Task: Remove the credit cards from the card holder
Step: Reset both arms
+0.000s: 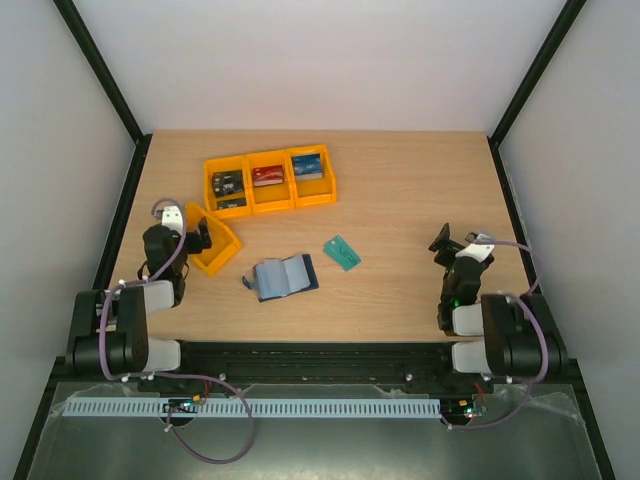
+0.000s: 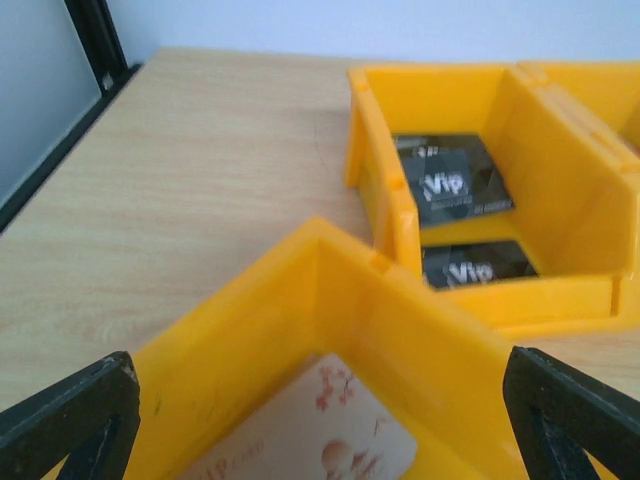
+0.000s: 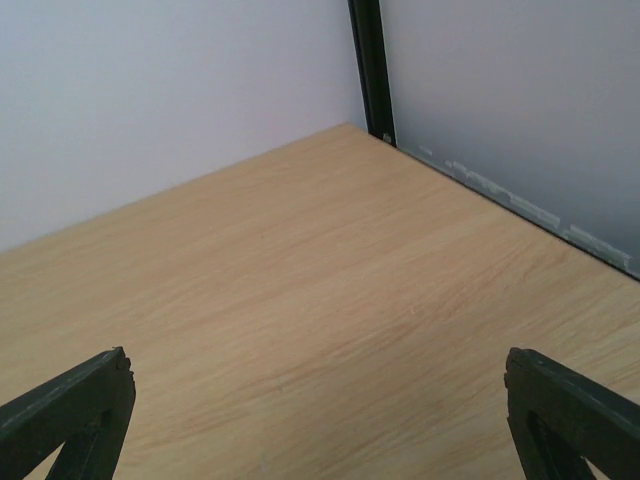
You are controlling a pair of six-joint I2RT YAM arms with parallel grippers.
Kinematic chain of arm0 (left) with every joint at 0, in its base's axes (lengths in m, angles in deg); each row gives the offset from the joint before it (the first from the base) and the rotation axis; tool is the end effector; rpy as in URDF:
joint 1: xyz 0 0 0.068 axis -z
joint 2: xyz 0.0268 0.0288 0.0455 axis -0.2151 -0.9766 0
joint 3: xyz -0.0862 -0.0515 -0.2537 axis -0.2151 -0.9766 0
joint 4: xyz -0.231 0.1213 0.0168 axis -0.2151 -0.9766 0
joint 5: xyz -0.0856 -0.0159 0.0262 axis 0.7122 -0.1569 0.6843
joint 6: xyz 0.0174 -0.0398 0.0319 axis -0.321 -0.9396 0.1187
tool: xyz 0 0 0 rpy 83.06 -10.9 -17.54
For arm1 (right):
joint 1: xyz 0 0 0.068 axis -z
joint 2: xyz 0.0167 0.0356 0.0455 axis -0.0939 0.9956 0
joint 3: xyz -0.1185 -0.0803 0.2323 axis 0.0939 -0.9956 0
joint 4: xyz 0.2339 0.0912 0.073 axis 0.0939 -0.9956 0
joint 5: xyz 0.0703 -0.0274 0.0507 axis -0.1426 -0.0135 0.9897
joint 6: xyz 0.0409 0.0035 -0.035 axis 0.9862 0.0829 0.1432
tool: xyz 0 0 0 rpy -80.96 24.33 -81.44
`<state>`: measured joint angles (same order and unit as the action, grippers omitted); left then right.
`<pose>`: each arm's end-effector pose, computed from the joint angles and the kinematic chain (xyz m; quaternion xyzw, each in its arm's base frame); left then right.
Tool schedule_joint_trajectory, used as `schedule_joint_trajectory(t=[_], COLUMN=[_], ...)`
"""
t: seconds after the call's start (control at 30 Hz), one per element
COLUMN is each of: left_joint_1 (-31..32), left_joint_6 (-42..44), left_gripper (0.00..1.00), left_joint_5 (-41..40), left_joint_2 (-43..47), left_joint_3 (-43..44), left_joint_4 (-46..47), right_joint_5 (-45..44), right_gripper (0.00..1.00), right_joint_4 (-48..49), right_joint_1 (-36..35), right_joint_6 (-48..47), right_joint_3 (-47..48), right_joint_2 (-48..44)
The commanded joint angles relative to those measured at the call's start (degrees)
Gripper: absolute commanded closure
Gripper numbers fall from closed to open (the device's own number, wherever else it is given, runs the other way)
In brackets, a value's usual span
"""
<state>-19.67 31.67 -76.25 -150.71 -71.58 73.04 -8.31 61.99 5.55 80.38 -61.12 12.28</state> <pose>0.2381 0.0274 0.1585 -0.0339 0.7981 0.0027 0.6016 0.1946 -0.0060 0.1506 0.1477 0.7110 0.0321 0.6868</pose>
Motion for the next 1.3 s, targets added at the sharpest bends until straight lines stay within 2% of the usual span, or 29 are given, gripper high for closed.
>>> schedule_joint_trajectory(t=[0.0,0.07,0.1,0.17,0.23,0.27,0.33,0.37,0.4,0.43,0.47,0.53,0.6,1.27], left_joint_1=[0.73,1.67,2.11,2.99,4.44,5.54,8.02,8.86,9.02,8.82,8.67,8.48,8.39,8.04], left_joint_6=[-1.56,-1.49,-1.38,-1.09,-0.99,-0.69,1.74,2.10,1.56,1.27,1.07,0.77,0.54,-0.24], left_gripper=[0.00,0.00,0.00,0.00,0.01,0.00,0.00,0.00,0.01,0.00,0.01,0.01,0.00,0.01], left_joint_5=[1.29,0.82,0.44,-0.27,-0.85,-1.21,-3.08,-4.54,-5.73,-6.03,-6.12,-6.49,-6.59,-6.98], left_joint_2=[-2.95,-4.29,-4.67,-4.73,-4.28,-4.32,-8.36,-11.76,-12.33,-9.80,-9.47,-11.54,-10.53,-11.10], left_joint_3=[1.08,2.76,3.08,2.98,1.19,-0.82,-6.68,-8.65,-8.44,-6.65,-5.37,-4.77,-4.17,-3.48], left_joint_4=[12.42,11.11,10.93,11.45,15.24,19.63,34.16,42.76,42.72,34.44,31.77,33.23,30.76,30.21], right_joint_5=[0.64,2.81,3.64,4.99,7.00,8.06,8.81,8.87,8.88,8.72,8.53,8.51,8.26,8.27], right_gripper=[0.02,0.02,0.02,0.02,0.01,0.02,0.02,0.02,0.02,0.01,0.01,0.01,0.01,0.01], right_joint_4=[24.41,30.49,28.84,16.03,15.38,12.74,6.03,7.58,8.65,7.66,6.89,7.71,6.91,7.01], right_joint_1=[0.31,0.35,0.43,0.60,0.63,0.63,0.63,0.63,0.63,0.67,0.70,0.64,0.68,0.63], right_joint_6=[-3.17,-3.82,-4.08,-4.60,-5.35,-5.85,-6.01,-6.08,-6.05,-6.10,-5.98,-5.96,-5.84,-5.90], right_joint_3=[-2.22,-1.91,-1.39,1.87,4.27,6.06,8.87,8.54,8.15,8.34,8.61,8.49,8.72,8.82], right_joint_2=[11.20,15.82,15.00,11.65,13.82,14.10,13.30,13.86,14.04,13.68,13.45,13.94,13.71,13.77])
